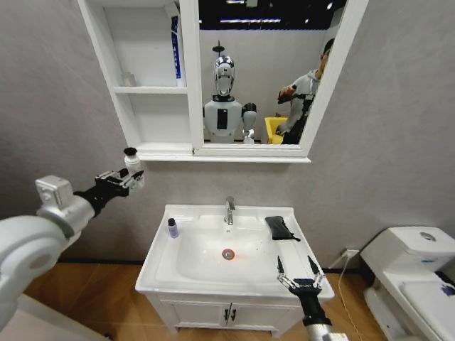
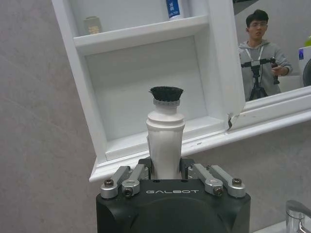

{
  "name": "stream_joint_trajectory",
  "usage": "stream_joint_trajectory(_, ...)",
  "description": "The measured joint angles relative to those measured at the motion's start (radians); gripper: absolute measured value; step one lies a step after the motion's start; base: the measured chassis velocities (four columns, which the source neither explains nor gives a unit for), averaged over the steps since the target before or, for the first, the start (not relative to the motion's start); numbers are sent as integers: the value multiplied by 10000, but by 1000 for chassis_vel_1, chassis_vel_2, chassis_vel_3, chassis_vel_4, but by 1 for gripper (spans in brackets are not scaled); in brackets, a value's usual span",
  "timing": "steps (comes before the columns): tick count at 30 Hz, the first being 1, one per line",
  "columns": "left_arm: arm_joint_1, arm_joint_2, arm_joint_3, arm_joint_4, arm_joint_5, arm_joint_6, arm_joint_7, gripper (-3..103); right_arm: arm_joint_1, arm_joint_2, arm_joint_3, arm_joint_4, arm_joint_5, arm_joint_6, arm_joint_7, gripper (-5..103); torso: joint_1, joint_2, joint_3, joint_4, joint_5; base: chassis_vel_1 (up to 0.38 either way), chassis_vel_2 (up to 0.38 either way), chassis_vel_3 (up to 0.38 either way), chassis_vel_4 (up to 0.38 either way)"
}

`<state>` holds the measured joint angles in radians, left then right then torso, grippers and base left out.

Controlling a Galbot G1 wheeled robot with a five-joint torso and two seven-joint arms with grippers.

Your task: Move facial cleanser and shampoo from washbasin to cabinet, then wipe washbasin with towel.

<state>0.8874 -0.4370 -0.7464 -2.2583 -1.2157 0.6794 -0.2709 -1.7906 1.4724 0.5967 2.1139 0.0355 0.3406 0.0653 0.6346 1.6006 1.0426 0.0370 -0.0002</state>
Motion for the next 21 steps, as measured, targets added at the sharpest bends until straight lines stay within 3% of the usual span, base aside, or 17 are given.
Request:
stream_joint_trajectory(3,-701,339,280,309,-1046,286,-361,30,58,8,-35,-103,0,-35,-4,100,0,0,0,1,1,0,0,0,0)
stream_joint_trajectory(5,-760,357,313,340,-1110,304,-383,30,60,11,-37,-110,0,-36,-4,100,0,0,0,1,2,0,0,0,0)
stream_joint_trajectory(7,-2089,497,1483,977,-1855,524,-689,30,89,47,-108,-203,-9,-44,-15,100,-1,0,-1,1,0,0,0,0,0)
stream_joint_trajectory(8,-2089,497,1483,977,-1855,524,-689,30,89,47,-108,-203,-9,-44,-15,100,-1,0,-1,1,0,0,0,0,0)
stream_joint_trajectory(9,-2891,417,2180,1283,-2076,545,-901,30,113,58,-123,-265,-10,-43,-19,100,1,-1,0,-3,1,0,0,0,0)
stream_joint_trajectory(21,-6512,-515,5189,2550,-2264,600,-1470,30,307,-34,-56,-395,67,-170,-36,100,1,0,-1,-1,2,0,0,0,0)
